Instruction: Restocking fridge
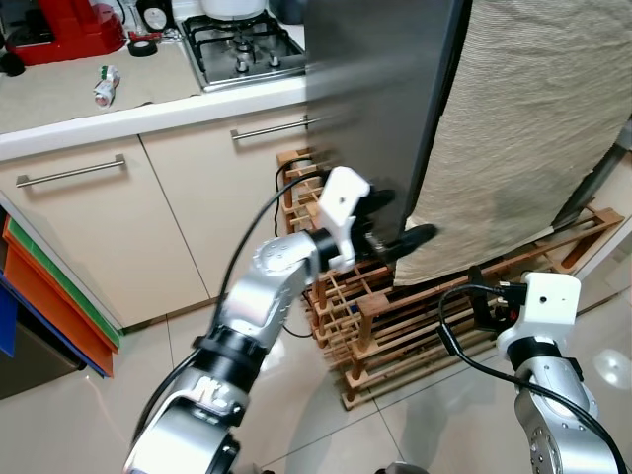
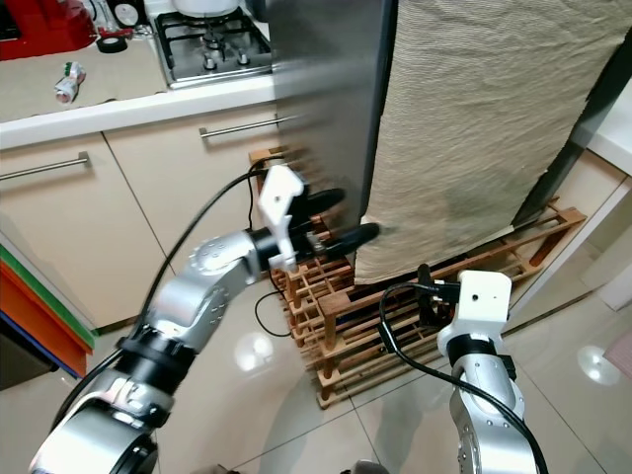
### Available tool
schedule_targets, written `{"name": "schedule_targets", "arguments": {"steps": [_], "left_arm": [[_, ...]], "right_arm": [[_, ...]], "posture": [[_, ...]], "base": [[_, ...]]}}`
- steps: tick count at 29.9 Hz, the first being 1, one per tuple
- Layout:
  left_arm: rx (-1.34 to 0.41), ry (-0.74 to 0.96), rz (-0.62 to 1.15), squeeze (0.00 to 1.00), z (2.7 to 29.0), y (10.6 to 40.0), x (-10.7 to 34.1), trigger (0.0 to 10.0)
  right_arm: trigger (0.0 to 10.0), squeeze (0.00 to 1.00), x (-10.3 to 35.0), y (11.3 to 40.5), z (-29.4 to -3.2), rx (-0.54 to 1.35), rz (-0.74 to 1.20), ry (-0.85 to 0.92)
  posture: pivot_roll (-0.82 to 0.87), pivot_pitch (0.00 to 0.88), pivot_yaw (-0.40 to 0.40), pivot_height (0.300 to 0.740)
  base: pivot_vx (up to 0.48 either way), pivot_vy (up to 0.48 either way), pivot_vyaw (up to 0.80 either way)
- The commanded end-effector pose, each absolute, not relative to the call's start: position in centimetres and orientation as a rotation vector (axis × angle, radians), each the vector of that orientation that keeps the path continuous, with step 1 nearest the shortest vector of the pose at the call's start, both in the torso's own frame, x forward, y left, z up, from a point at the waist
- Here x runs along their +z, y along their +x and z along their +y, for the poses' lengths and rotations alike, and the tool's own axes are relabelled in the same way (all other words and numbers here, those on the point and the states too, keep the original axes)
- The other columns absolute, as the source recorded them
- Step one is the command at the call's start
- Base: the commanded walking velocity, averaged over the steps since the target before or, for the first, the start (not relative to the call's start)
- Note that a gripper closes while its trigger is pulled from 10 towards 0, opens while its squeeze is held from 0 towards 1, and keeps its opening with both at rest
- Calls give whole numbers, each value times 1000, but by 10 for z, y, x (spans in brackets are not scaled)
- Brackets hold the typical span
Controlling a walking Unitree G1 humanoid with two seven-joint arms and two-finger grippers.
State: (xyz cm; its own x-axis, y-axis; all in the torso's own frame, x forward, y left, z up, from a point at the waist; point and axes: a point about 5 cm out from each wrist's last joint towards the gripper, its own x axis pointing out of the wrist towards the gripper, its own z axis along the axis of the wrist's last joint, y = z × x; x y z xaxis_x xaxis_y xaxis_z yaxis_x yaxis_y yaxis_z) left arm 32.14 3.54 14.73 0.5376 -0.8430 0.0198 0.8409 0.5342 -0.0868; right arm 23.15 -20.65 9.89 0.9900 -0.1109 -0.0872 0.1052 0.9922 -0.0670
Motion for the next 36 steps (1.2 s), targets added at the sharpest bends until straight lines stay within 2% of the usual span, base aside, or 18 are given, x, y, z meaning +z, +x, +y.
{"name": "schedule_targets", "arguments": {"steps": [1, 3, 4, 9, 12, 18, 24, 30, 36], "left_arm": [[-897, -60, -1, 0, 49, 324, 150, 10000], [-774, -57, 1, 0, 67, 325, 144, 10000], [-774, -57, 1, 0, 67, 325, 144, 10000], [-404, -137, -2, 0, 113, 317, 133, 10000], [-318, -160, -19, 0, 120, 314, 134, 10000], [-335, -134, -79, 0, 113, 308, 143, 10000], [-353, -110, -76, 0, 108, 312, 145, 10000], [-373, -90, -73, 0, 102, 315, 145, 10000], [-359, -81, -64, 0, 103, 322, 144, 10000]], "right_arm": [[10000, 0, 100, 235, -205, -101, 76, -52], [10000, 0, 102, 236, -205, -105, 62, -53], [10000, 0, 102, 236, -205, -105, 62, -53], [10000, 0, 106, 235, -210, -130, 27, -62], [10000, 0, 106, 236, -211, -130, 23, -69], [10000, 0, 110, 242, -212, -138, 3, -75], [10000, 0, 112, 247, -211, -132, -8, -80], [10000, 0, 112, 248, -208, -127, -20, -93], [10000, 0, 114, 251, -209, -123, -26, -123]], "posture": [[-154, 0, 19, 732], [-151, 0, 19, 732], [-151, 0, 19, 732], [-140, 0, 12, 732], [-137, 0, 8, 732], [-132, 0, 1, 732], [-138, 0, 2, 732], [-147, 0, 8, 732], [-153, 0, 11, 732]], "base": [[0, 0, 0], [0, 0, 0], [0, 0, 0], [0, 0, 0], [0, 0, 0], [0, 0, 0], [0, -475, 0], [0, -472, 653], [0, 0, 0]]}}
